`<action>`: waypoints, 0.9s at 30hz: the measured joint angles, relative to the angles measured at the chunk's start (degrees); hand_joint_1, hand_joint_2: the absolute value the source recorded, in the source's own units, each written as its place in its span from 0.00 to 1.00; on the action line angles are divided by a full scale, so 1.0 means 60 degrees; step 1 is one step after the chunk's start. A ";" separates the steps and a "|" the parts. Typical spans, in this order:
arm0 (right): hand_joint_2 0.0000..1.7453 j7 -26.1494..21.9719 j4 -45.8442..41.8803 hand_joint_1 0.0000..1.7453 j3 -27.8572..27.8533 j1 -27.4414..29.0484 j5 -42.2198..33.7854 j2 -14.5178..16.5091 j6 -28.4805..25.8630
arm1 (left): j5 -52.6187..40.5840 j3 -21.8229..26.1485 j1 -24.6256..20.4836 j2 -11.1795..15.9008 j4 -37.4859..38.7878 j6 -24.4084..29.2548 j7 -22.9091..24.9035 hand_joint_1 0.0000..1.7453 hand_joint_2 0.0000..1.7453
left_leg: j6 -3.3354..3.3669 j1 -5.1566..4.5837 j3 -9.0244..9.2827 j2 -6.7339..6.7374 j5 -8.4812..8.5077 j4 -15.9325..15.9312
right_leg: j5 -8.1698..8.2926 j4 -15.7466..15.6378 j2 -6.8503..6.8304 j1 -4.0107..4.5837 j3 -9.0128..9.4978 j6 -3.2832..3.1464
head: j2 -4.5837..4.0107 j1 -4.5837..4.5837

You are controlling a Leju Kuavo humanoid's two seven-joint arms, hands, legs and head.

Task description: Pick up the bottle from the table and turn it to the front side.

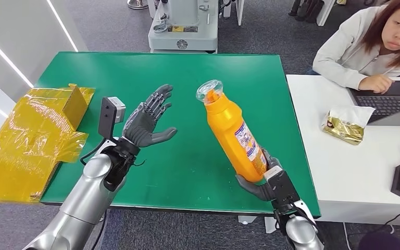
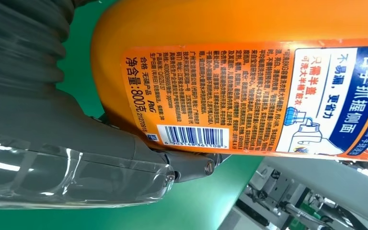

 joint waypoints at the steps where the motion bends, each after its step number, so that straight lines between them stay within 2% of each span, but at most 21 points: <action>1: 1.00 0.0005 -0.0074 1.00 -0.0028 0.0066 0.0000 -0.0014 -0.0003 | -0.0011 0.0067 0.0100 0.0025 -0.0104 -0.0064 0.0022 0.00 1.00 | 0.0000 0.0000 0.0000 0.0000 0.0000 0.0000 | 0.0000 0.0000 0.0000 0.0000 0.0000 0.0000 | 0.0000 0.0001; 7: 1.00 0.0008 -0.0383 1.00 -0.0121 0.0351 0.0024 -0.0063 0.0035 | -0.0108 0.0181 0.0695 0.0041 -0.0778 -0.0447 0.0199 0.00 1.00 | 0.0000 0.0000 0.0000 0.0001 0.0000 0.0000 | 0.0000 -0.0001 0.0001 0.0000 -0.0002 0.0000 | 0.0000 0.0000; 12: 1.00 -0.0032 -0.0340 1.00 -0.0107 0.0234 -0.0040 -0.0061 0.0196 | 0.0088 0.0077 0.0787 -0.0320 -0.1016 -0.0640 0.0343 0.00 1.00 | 0.0001 -0.0001 -0.0003 -0.0002 0.0000 0.0002 | 0.0000 -0.0002 -0.0004 -0.0001 -0.0002 0.0001 | 0.0000 0.0001; 16: 1.00 -0.0134 -0.0030 1.00 -0.0048 -0.0140 -0.0105 0.0014 0.0214 | 0.0331 -0.0359 0.0399 -0.0887 -0.0985 -0.0608 0.0386 0.00 1.00 | 0.0004 -0.0002 -0.0005 -0.0003 0.0003 0.0007 | 0.0007 -0.0002 -0.0005 -0.0001 -0.0001 0.0004 | 0.0000 0.0003; 22: 1.00 -0.0213 0.0625 1.00 0.0096 -0.0891 -0.0140 0.0429 0.0250 | 0.0551 -0.0916 -0.0585 -0.1766 -0.0597 -0.0296 0.0627 0.00 1.00 | 0.0004 -0.0001 -0.0003 -0.0001 0.0004 0.0010 | 0.0011 0.0000 -0.0002 -0.0002 -0.0001 0.0005 | 0.0000 0.0000; 27: 1.00 -0.0199 0.1386 1.00 0.0247 -0.1664 -0.0219 0.0713 0.0309 | 0.0565 -0.1088 -0.1234 -0.2283 -0.0048 0.0095 0.0718 0.00 1.00 | 0.0003 0.0000 0.0000 0.0000 0.0005 0.0009 | 0.0011 0.0002 0.0001 -0.0001 -0.0003 0.0004 | 0.0000 -0.0001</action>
